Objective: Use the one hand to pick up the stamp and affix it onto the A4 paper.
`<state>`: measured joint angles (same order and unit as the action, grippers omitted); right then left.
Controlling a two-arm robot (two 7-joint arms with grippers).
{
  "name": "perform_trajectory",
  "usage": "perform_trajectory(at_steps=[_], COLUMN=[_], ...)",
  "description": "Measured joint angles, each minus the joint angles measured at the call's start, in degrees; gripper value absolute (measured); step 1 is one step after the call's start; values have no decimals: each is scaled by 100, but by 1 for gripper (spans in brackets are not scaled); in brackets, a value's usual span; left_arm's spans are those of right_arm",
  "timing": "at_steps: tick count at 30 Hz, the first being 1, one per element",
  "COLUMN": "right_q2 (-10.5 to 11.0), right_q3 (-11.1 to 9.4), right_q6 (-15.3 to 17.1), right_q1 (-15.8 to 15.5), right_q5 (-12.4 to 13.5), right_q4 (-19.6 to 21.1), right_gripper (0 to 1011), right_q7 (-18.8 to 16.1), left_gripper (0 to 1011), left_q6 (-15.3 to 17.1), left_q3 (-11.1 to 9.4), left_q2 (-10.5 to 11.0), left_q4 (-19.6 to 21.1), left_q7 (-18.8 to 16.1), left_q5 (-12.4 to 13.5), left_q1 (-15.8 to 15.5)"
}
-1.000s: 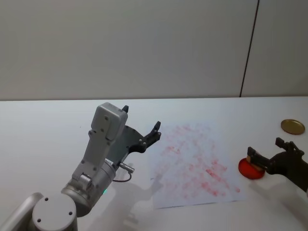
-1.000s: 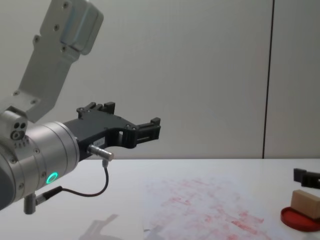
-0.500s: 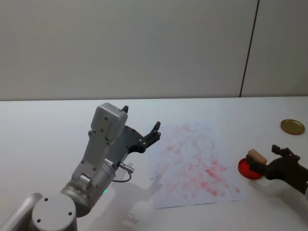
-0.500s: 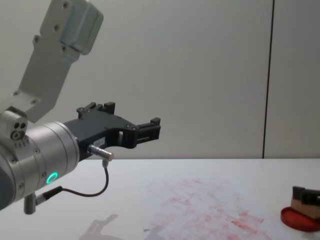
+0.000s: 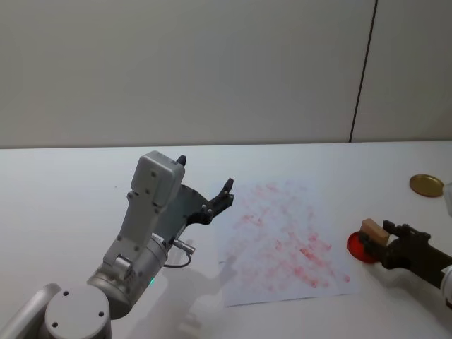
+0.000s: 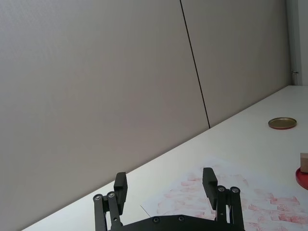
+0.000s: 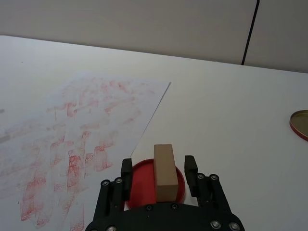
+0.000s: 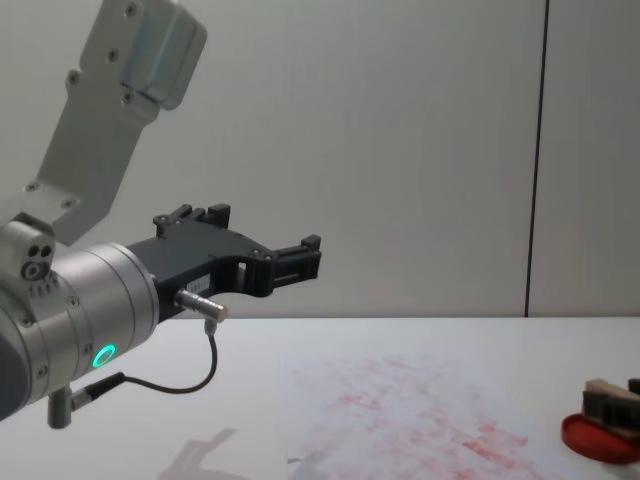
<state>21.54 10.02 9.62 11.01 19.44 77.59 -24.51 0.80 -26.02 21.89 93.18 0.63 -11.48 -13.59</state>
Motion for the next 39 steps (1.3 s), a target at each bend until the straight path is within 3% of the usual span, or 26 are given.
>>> perform_trajectory(at_steps=[11, 15, 28, 39], right_q2=[-16, -18, -38, -141], right_q3=[21, 26, 66, 202], right_q6=[-133, -221, -507, -503], right_q1=[47, 51, 37, 73], right_q5=[-42, -80, -168, -188], right_q4=[-87, -96, 61, 323], right_gripper=[307, 224, 214, 216], right_q7=[15, 52, 138, -111], left_gripper=[993, 993, 993, 993], left_q6=[0, 0, 0, 0], left_q3=[0, 0, 0, 0], left_q2=[0, 0, 0, 0], left_q4=[0, 0, 0, 0], left_q7=[0, 0, 0, 0], left_q5=[0, 0, 0, 0], left_q1=[0, 0, 0, 0])
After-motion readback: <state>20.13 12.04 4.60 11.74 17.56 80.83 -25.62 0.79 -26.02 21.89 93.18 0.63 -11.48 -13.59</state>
